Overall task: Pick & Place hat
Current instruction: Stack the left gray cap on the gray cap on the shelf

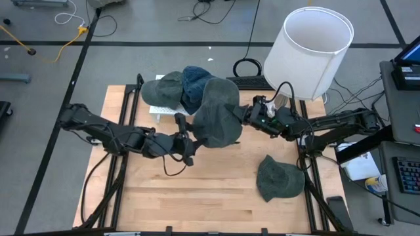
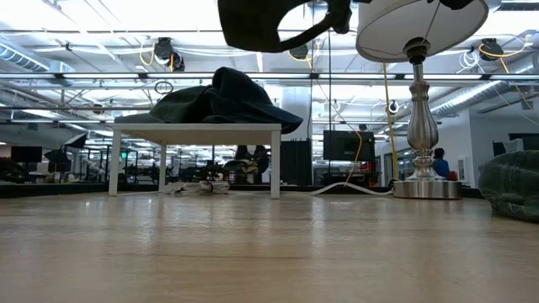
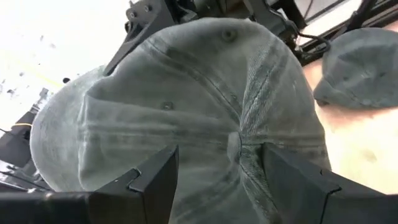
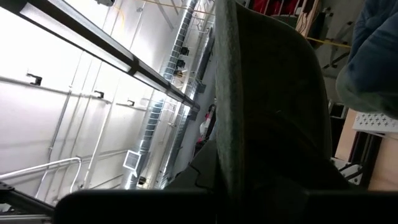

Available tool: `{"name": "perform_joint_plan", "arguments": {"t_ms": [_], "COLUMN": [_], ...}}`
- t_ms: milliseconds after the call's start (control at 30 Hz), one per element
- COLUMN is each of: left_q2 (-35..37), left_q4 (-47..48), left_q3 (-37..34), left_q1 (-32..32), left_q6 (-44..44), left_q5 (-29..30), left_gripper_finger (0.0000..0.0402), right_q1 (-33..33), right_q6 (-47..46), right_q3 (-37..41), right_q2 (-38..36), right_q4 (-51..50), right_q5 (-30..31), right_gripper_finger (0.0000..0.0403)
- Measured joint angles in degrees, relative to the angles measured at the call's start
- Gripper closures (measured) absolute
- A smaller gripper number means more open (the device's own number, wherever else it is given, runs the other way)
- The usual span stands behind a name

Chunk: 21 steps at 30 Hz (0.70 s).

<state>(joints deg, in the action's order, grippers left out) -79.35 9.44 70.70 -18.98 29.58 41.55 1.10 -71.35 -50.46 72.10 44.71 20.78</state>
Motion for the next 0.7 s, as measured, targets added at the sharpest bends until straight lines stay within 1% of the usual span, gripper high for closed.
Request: {"name": "perform_joint_plan", "arguments": {"t_ms": [133,267,300,433,567,633,700], "left_q2": [-0.27,-0.35,-0.35,-0.31,-0.31,-0.31,-0.31], "left_q4": [-3.55,-2.91,-2.92,-3.08,-1.95,-0.44,0.38], "left_q3": [0.0,0.0,0.0,0.0,0.0,0.0,0.0], "left_q1": [0.47,1.48,1.76,3.1,3.74,4.07,4.26], "left_q6": [1.82,-0.11,-0.46,-3.23,-5.29,-5.99,-6.21], "left_q5": [0.5,-0.93,-1.83,-9.93,-11.96,-12.71,-13.08], "left_gripper_finger": [0.0172,0.0172,0.0172,0.0172,0.0175,0.0186,0.0207], "right_q1": [0.0,0.0,0.0,0.0,0.0,0.0,0.0], "right_q6": [-0.02,0.0,-0.01,-0.02,0.0,0.06,0.31], "right_q3": [0.0,-0.01,-0.02,-0.02,0.0,-0.01,-0.01], "right_q2": [0.0,0.0,0.0,0.0,0.02,0.02,0.02], "right_q4": [-0.13,0.01,0.03,0.03,0.97,2.4,3.58], "right_q5": [0.02,-0.11,-0.25,-1.66,-1.59,-1.6,-1.6], "right_gripper_finger": [0.0394,0.0394,0.0394,0.0394,0.0394,0.0394,0.0394]}}
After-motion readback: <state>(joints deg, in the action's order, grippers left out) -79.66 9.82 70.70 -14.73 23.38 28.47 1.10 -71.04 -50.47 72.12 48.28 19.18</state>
